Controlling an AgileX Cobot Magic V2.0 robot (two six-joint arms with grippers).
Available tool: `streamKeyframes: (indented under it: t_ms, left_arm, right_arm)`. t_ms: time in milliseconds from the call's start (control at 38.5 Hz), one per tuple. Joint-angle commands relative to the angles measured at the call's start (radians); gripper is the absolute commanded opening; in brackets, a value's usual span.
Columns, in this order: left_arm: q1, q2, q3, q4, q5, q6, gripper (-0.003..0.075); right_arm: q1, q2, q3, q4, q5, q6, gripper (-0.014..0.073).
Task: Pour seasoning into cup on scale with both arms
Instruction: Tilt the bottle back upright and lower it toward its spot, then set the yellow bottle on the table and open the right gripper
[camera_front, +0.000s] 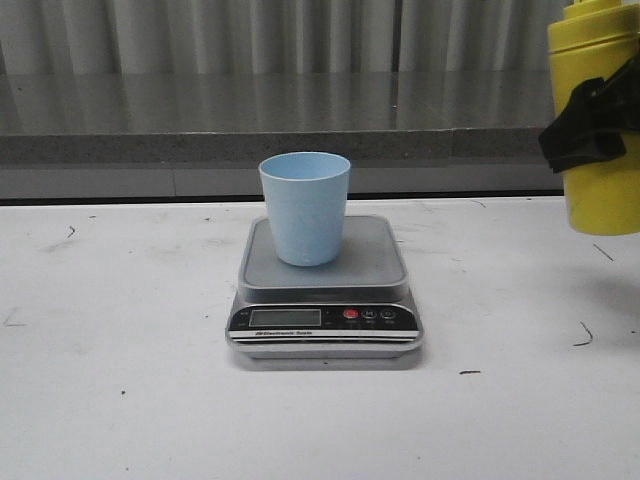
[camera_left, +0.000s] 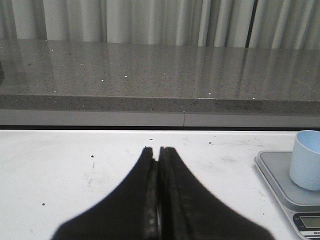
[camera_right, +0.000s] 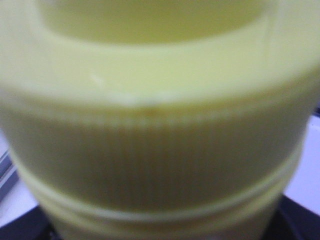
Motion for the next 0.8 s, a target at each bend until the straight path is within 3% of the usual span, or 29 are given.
streamKeyframes:
  t_ms: [0,259,389,778]
  left_arm:
    - [0.005,-0.005,-0.025,0.0,-0.082,-0.007,-0.002]
    - [0.005,-0.005,-0.025,0.0,-0.082,-0.007,-0.002]
    - [0.005,-0.005,-0.025,0.0,-0.082,-0.007,-0.002]
    - [0.005,-0.005,-0.025,0.0,-0.082,-0.007,-0.002]
  right_arm:
    - [-0.012,-0.037,0.001,0.128,-0.108,-0.14,0.0328]
    - [-0.012,0.045,0.12,0.574,-0.369,-0.482,0.0328]
    - [-0.012,0.091,0.182,0.721,-0.505,-0.604,0.0328]
    - [-0.012,0.213,0.226,0.749,-0.688,-0.666,0.0329]
